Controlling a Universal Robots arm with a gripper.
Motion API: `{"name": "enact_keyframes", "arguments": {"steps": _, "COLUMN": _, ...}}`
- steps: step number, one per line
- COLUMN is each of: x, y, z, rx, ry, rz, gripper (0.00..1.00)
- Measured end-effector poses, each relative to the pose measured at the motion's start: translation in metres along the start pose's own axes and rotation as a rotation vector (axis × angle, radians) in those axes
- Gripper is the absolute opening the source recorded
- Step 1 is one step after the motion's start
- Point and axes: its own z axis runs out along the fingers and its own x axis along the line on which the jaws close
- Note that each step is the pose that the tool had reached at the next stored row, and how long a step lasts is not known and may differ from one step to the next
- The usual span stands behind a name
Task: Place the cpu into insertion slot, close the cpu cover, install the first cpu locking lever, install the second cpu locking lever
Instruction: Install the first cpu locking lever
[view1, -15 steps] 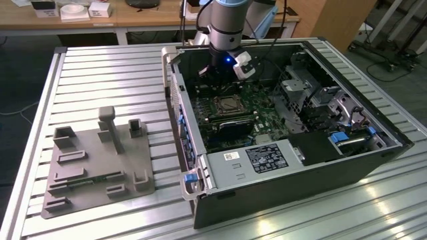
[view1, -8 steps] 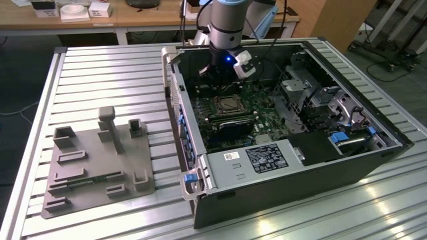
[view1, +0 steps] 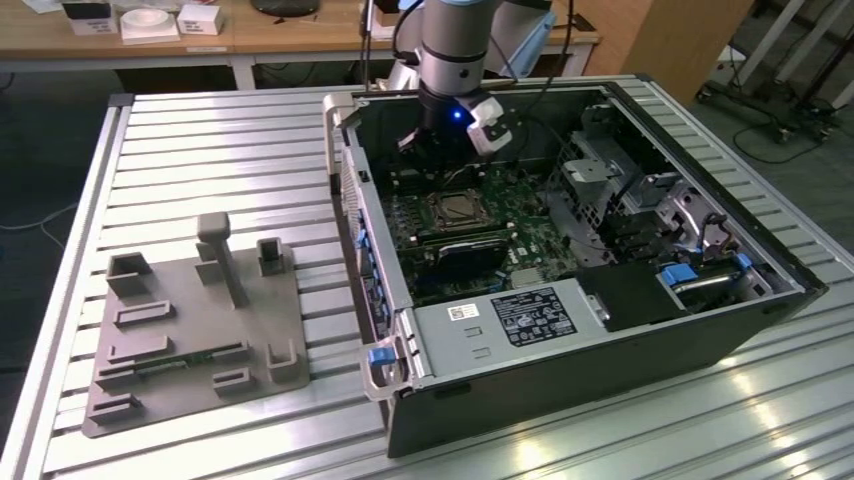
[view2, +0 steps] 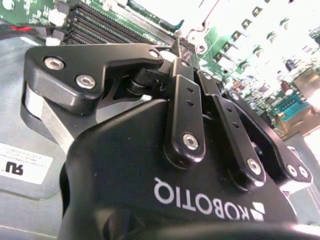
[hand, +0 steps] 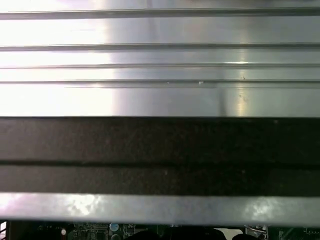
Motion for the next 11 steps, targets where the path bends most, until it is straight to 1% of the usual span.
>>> {"name": "enact_keyframes", "arguments": {"steps": 1, "x": 0.0000, "y": 0.0008, "z": 0.0000, "rx": 0.0081, "ry": -0.0001, "rz": 0.000, "gripper": 0.10}}
{"name": "enact_keyframes", "arguments": {"steps": 3, "x": -0.0001, "y": 0.0018, "z": 0.0001, "rx": 0.0178, "ry": 0.0001, "rz": -0.001, "gripper": 0.10}}
{"name": "enact_keyframes", "arguments": {"steps": 6, "x": -0.0006, "y": 0.0023, "z": 0.0001, "rx": 0.0188, "ry": 0.0004, "rz": -0.001, "gripper": 0.10}}
{"name": "enact_keyframes", "arguments": {"steps": 11, "x": -0.0021, "y": 0.0068, "z": 0.0003, "rx": 0.0191, "ry": 0.0012, "rz": -0.001, "gripper": 0.10}}
